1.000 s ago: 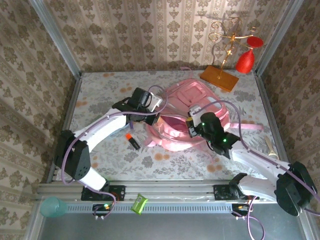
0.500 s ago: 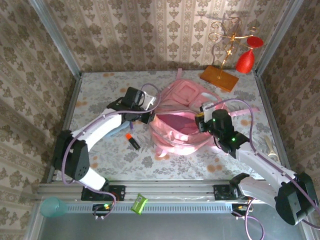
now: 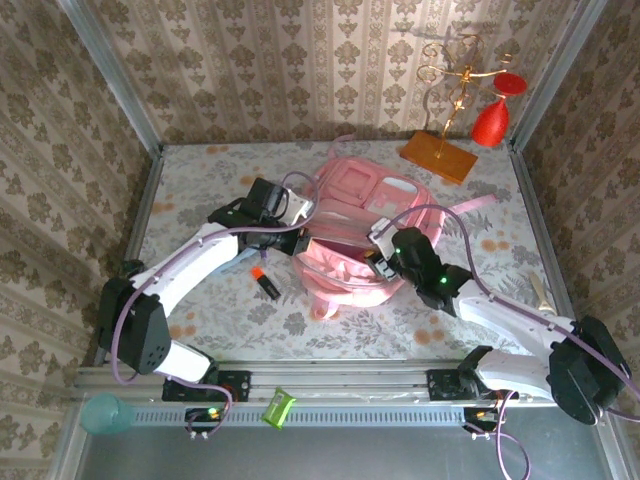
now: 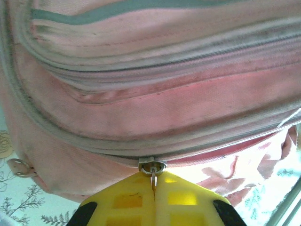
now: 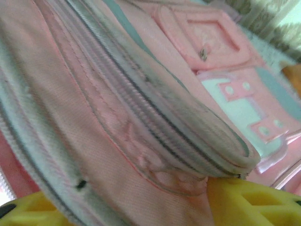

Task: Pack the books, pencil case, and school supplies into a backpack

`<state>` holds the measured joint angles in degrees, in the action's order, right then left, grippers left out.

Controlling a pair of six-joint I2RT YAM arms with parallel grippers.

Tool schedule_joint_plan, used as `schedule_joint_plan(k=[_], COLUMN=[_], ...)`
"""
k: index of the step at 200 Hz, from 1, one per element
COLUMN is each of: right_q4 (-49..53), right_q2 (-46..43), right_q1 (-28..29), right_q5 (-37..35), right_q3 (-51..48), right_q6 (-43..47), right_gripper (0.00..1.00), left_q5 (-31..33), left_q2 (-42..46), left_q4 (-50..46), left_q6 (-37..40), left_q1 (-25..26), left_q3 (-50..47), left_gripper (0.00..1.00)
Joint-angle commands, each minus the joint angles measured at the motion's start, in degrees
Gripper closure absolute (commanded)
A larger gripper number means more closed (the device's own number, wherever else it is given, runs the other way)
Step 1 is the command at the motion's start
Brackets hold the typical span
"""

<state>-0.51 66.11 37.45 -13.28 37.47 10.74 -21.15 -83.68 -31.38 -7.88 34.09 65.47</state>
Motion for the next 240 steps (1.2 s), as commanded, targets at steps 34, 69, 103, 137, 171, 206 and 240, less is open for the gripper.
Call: schedule_joint_plan(k=[34,69,103,137,171,206,240], right_q4=[0.63,2.14,-0.34,3.81,-2.30,-5.27,-7.23], right_q2=[4.93,6.70,6.06,2.30,-6.38,-6.46,-8.24], right_q1=[5.75,7.66,7.17,-3.15,-19.83,-25.38,-28.17], right_q5=[-15.79,-19.62,-20.16,-18.29,-2.52,3.52,5.82], right_q3=[7.88,10.54,9.12,6.77,-0.95,-2.94,-4.11], right_q6=[10.19,10.50,7.00,-3.60,-18.67,-21.67,-23.91], right_gripper=[0.31,0.35,0.92,1.00,1.00,1.00,1.00], left_q5=[-2.23,-2.03,0.20,3.21,9.94,14.53,14.03], left_q2=[1.20,1.15,1.46,4.23,5.49,3.33,-2.76], left_q4=[0.70,0.43,0.05,-0.58,-1.85,3.18,10.51], left_q6=[0.76,0.45,-0.59,-1.72,-1.61,-3.23,-5.10], left_q1=[1.75,1.95,1.50,-2.55,-6.29,-10.35,-13.19], left_q3=[2.90,3.31,3.39,0.52,-3.58,-7.44,-7.54], left_gripper=[1.00,1.00,1.00,1.00,1.00,1.00,1.00])
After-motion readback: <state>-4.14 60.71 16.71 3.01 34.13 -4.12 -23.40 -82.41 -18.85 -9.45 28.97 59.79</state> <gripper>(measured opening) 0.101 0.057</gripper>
